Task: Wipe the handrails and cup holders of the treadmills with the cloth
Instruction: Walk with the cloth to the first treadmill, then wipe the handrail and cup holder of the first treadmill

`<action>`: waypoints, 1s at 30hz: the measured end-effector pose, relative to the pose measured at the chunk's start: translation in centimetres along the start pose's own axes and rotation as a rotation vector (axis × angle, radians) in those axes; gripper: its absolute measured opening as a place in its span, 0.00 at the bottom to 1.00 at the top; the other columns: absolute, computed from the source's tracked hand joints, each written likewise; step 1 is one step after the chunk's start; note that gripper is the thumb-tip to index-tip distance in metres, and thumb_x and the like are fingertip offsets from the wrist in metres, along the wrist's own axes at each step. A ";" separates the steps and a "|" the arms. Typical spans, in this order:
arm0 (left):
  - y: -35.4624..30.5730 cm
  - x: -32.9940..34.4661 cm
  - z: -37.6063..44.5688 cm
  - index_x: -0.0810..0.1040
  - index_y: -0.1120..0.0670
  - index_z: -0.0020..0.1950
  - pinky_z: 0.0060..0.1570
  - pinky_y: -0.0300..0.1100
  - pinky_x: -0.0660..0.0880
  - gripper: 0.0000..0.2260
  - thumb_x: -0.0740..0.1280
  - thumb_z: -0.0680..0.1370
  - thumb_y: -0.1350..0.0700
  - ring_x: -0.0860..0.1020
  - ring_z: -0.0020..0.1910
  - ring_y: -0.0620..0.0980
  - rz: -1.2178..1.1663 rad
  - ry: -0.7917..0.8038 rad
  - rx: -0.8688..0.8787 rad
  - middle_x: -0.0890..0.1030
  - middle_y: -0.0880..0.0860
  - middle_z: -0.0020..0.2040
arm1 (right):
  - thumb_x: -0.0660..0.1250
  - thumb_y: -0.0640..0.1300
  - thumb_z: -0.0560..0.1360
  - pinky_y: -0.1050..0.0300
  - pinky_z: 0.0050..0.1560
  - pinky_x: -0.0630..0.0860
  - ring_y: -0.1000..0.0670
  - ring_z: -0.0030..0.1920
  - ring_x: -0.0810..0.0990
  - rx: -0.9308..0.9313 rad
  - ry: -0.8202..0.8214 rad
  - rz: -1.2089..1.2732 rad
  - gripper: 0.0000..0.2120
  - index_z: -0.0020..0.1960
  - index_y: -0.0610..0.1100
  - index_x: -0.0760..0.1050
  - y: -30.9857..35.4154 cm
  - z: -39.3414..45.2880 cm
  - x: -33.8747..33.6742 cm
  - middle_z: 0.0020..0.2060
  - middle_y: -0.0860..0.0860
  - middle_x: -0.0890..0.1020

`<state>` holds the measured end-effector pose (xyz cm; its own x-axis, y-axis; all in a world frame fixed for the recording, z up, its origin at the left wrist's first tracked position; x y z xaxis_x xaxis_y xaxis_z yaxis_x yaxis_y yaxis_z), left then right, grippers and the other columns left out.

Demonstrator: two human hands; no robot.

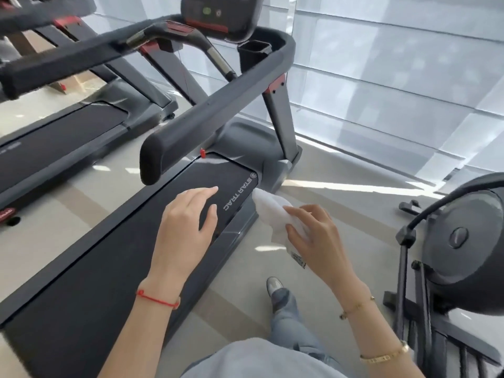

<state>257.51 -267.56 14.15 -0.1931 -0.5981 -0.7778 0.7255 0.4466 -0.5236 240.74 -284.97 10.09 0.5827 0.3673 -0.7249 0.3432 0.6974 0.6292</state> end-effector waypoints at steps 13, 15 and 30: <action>7.2 -1.1 14.7 0.74 0.54 0.68 0.68 0.47 0.65 0.15 0.61 0.81 0.55 0.71 0.65 0.50 0.285 -0.371 -0.403 0.76 0.50 0.64 | 0.64 0.44 0.79 0.55 0.58 0.73 0.49 0.61 0.71 -0.704 0.208 0.133 0.15 0.65 0.48 0.73 9.0 29.7 7.2 0.62 0.50 0.70; 8.0 -0.7 15.7 0.74 0.54 0.68 0.68 0.47 0.65 0.15 0.61 0.81 0.55 0.72 0.65 0.50 0.303 -0.387 -0.475 0.76 0.50 0.64 | 0.63 0.44 0.79 0.55 0.57 0.72 0.48 0.60 0.71 -0.803 0.251 0.154 0.15 0.65 0.46 0.73 10.4 32.2 8.8 0.61 0.50 0.71; 11.3 0.4 16.7 0.76 0.56 0.65 0.64 0.40 0.64 0.15 0.56 0.83 0.55 0.75 0.62 0.49 0.323 -0.427 -0.739 0.79 0.51 0.62 | 0.50 0.53 0.83 0.52 0.67 0.66 0.47 0.65 0.72 -1.273 0.520 -0.051 0.21 0.68 0.44 0.72 13.5 33.1 17.3 0.66 0.50 0.75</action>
<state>276.65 -273.91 13.74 0.3137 -0.5000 -0.8072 0.0660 0.8595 -0.5068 279.81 -289.60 15.29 0.1532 0.3142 -0.9369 -0.7142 0.6904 0.1147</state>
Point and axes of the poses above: each hand's wrist, its own z-axis towards the middle knuckle, its own x-axis out of the palm, y = z × x, the point moved 7 cm from there along z, towards the middle knuckle
